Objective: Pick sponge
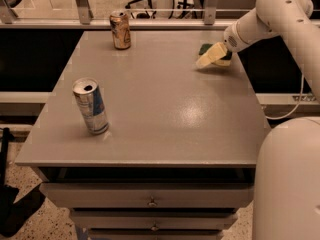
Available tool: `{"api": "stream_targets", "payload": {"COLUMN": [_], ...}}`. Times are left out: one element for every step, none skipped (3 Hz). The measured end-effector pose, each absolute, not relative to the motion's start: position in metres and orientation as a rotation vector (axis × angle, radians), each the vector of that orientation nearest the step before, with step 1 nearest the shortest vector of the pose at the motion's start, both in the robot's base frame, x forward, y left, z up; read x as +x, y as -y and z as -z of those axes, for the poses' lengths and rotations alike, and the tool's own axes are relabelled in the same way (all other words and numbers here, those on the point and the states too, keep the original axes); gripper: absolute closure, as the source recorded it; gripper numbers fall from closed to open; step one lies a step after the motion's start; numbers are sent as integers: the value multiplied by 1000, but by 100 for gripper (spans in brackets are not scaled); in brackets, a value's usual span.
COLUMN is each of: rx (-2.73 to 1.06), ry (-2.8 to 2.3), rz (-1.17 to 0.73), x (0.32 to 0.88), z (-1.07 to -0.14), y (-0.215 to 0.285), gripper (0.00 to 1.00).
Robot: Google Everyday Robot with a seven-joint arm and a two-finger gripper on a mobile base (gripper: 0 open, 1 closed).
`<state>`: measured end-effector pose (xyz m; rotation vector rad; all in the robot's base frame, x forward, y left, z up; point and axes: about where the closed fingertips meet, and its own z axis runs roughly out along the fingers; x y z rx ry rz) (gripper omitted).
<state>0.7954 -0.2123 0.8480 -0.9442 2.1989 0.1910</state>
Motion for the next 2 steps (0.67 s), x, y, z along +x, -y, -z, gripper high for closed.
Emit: {"api": "stream_targets", "payload": {"rx": [-936,-950], "ry": [-2253,-2277], "rz": [-244,-301], "x": [792,779], "z": [-840,-844], "y": [208,204], "gripper": [23,54]}}
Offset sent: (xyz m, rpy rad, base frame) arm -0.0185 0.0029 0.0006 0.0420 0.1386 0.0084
